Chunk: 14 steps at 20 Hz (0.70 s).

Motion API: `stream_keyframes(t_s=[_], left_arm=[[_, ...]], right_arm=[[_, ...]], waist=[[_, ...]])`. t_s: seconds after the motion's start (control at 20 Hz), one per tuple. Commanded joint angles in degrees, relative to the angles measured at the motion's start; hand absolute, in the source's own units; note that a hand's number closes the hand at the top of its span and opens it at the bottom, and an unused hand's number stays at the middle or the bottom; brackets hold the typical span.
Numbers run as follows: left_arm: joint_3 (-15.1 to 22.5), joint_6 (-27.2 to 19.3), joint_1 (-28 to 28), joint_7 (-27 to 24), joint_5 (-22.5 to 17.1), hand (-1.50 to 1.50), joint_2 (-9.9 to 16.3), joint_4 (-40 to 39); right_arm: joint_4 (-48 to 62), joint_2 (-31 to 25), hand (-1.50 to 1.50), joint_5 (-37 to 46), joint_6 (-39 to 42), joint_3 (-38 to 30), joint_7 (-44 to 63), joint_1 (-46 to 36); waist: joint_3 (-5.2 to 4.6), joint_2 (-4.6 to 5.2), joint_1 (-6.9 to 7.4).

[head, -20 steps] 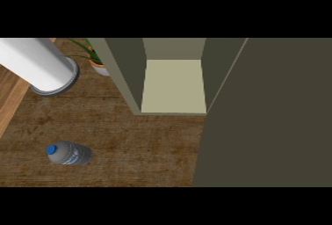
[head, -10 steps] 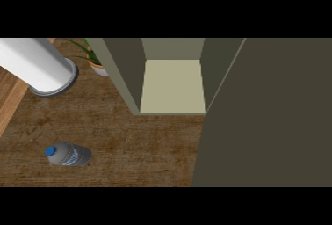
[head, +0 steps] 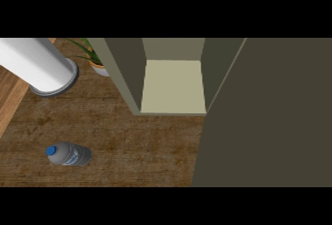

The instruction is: Pick up the bottled water, place it into the cabinet and close the cabinet

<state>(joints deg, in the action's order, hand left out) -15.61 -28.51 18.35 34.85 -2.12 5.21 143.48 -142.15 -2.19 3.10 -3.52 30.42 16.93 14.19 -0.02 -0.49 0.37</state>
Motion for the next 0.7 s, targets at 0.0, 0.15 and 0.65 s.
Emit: stream_keyframes(t_s=[0.0,0.15,0.65], left_arm=[[1.34,0.28,3.38,-0.06,0.14,-1.50,-2.39,10.54],[-2.38,1.40,2.18,2.02,-3.36,-1.50,0.27,9.73],[-2.38,5.81,3.02,-5.90,-3.76,-1.50,-1.65,0.34]], right_arm=[[-5.51,-1.18,-1.50,6.34,-1.58,1.43,2.94,0.40],[-3.78,-1.43,-1.50,6.60,-2.40,0.19,3.08,-2.39],[-5.58,-3.62,-1.50,13.52,-7.58,10.15,2.34,0.76]], waist=[[-0.02,0.03,-0.03],[-0.03,0.13,0.24],[-0.09,0.02,-0.50]])
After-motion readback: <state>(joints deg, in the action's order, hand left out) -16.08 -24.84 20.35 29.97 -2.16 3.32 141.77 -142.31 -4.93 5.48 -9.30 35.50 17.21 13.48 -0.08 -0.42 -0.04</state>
